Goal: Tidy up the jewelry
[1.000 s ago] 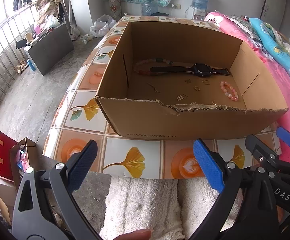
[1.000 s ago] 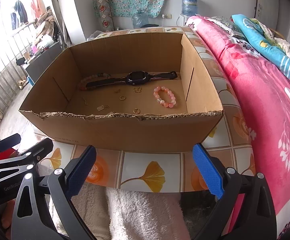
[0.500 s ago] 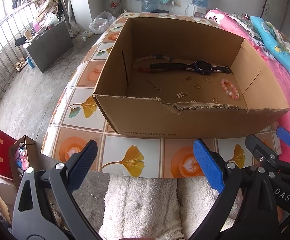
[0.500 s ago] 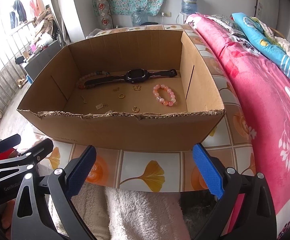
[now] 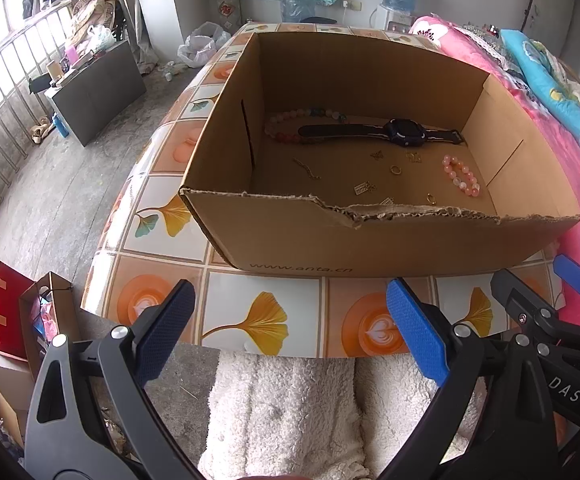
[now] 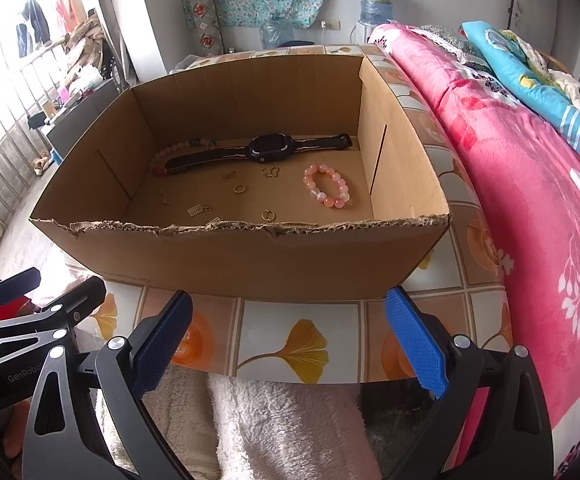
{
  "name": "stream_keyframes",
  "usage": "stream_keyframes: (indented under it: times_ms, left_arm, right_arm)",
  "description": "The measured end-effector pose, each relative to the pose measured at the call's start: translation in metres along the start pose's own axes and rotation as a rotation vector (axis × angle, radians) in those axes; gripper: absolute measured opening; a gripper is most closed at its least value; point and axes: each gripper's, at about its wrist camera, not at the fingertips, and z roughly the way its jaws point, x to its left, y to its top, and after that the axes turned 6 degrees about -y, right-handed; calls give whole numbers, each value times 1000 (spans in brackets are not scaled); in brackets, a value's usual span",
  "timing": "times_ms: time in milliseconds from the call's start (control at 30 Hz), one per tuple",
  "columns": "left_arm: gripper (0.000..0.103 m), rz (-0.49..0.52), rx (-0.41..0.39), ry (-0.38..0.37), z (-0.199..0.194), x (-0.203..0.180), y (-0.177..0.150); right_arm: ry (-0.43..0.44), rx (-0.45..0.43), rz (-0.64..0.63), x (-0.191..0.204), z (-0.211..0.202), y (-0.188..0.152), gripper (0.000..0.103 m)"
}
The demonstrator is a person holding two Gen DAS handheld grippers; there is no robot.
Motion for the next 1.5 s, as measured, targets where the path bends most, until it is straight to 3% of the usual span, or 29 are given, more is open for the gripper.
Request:
stream_keyframes:
  times_ms: [1500]
  left_arm:
    - [93, 11, 3, -2, 1, -5, 3]
  right_arm:
    - [-10, 17, 26, 0, 0, -3, 94]
